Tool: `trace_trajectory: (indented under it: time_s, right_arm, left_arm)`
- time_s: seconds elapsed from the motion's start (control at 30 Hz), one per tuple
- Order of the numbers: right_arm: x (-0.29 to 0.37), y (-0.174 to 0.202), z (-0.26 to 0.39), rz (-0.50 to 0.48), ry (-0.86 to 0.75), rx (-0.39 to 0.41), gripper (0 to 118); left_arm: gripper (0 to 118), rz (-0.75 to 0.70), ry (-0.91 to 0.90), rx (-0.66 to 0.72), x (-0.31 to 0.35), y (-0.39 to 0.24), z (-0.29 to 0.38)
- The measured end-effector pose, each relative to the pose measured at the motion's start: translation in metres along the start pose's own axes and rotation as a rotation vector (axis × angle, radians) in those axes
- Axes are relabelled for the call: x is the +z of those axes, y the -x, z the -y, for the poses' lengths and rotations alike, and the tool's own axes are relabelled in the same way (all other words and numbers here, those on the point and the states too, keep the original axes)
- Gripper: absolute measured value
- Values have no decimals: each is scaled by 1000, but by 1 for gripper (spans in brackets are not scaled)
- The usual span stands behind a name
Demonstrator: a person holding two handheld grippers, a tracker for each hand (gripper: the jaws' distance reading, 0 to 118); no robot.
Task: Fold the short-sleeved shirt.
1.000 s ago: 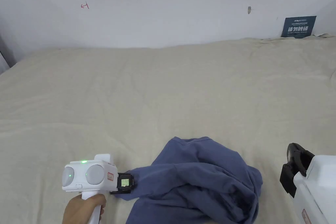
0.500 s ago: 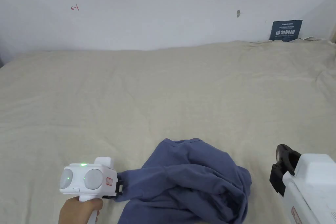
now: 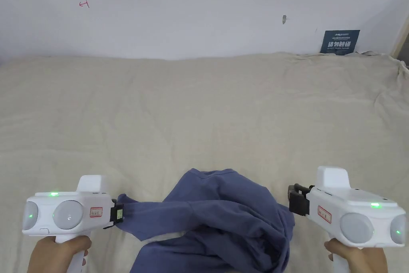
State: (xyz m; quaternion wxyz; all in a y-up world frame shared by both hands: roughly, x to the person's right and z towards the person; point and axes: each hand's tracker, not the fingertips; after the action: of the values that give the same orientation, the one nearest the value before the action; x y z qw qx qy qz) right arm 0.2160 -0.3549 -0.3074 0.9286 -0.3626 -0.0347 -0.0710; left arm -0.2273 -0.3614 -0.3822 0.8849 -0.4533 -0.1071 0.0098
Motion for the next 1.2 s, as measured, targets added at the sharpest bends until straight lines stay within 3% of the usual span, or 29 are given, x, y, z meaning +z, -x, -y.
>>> trace_trajectory:
  time_s: [0.07,0.13,0.17,0.37,0.47,0.53,0.6,0.63,0.7,0.8,1.07,1.2]
  right_arm:
    - [-20,-4,3,-11,50,-40,72]
    - [-39,-11,6,-5,118,-93,89]
    - [-39,-6,8,0,131,-108,91]
    - [-64,-15,16,27,187,-225,90]
    - [-80,-26,20,13,208,-264,79]
    - [-85,-26,21,-14,216,-271,56]
    - [-89,-25,22,-69,222,-311,26]
    - [-90,-24,22,-90,220,-327,17]
    - [-78,-10,25,-82,214,-309,9]
    - [-66,-4,24,-80,183,-261,6]
    - [-23,1,-6,-72,24,-73,5]
    - [-3,-4,-44,-80,-85,-29,5]
  left_arm:
    - [0,3,4,-1,0,0,0]
    - [0,5,4,-4,-1,1,1]
    - [0,6,4,-5,-1,1,1]
    - [0,14,4,-1,0,2,1]
    - [0,16,5,-1,-1,2,1]
    - [0,18,5,-1,-1,2,1]
    - [0,20,5,3,-1,3,1]
    - [0,21,5,5,-1,3,1]
    - [0,23,3,9,0,2,1]
    - [0,27,-3,8,3,2,3]
    - [0,43,-46,34,14,4,-5]
    - [0,44,-123,37,30,1,-30]
